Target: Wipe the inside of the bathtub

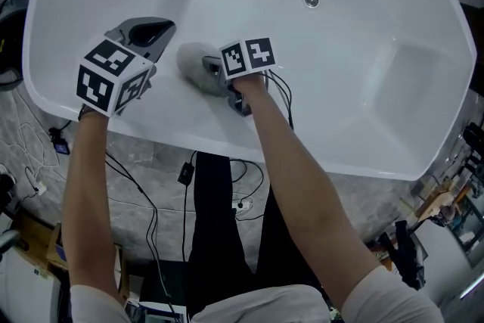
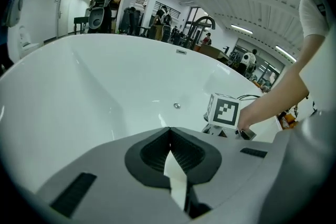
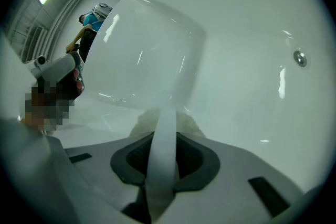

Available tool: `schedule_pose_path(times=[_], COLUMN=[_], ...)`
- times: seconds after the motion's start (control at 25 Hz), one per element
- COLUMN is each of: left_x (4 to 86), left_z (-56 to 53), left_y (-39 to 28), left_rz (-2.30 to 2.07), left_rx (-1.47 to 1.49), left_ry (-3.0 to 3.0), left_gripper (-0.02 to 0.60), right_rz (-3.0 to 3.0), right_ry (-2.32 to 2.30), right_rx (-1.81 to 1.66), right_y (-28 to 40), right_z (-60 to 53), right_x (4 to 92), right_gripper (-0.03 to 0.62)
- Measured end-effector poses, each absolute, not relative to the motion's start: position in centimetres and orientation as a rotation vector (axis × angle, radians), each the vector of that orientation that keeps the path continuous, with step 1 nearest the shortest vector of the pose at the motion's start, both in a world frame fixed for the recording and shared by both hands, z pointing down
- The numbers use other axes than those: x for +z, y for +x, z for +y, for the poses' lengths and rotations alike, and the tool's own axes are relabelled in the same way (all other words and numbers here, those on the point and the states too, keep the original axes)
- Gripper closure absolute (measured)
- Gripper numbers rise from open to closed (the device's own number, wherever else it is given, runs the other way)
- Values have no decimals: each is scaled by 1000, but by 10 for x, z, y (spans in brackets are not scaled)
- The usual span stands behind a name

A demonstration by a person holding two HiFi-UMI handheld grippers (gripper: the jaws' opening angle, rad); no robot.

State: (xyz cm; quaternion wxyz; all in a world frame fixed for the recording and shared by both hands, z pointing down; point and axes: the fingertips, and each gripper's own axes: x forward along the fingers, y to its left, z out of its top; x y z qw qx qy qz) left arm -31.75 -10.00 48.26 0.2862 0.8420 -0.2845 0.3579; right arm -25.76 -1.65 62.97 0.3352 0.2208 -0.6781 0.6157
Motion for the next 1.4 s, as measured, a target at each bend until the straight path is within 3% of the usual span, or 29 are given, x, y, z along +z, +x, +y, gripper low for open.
schedule_pose_path(times=[1.4], left_x=[526], left_z=[-4], left_y=[-79], left_rz=[-325], left_rx=[1154], left_ry=[2303], left_gripper=[571], right_rz=[-1675], right_ry=[754], right_rx=[1661], right_y=[-10], right_z=[44], right_x=[603], right_gripper=[502])
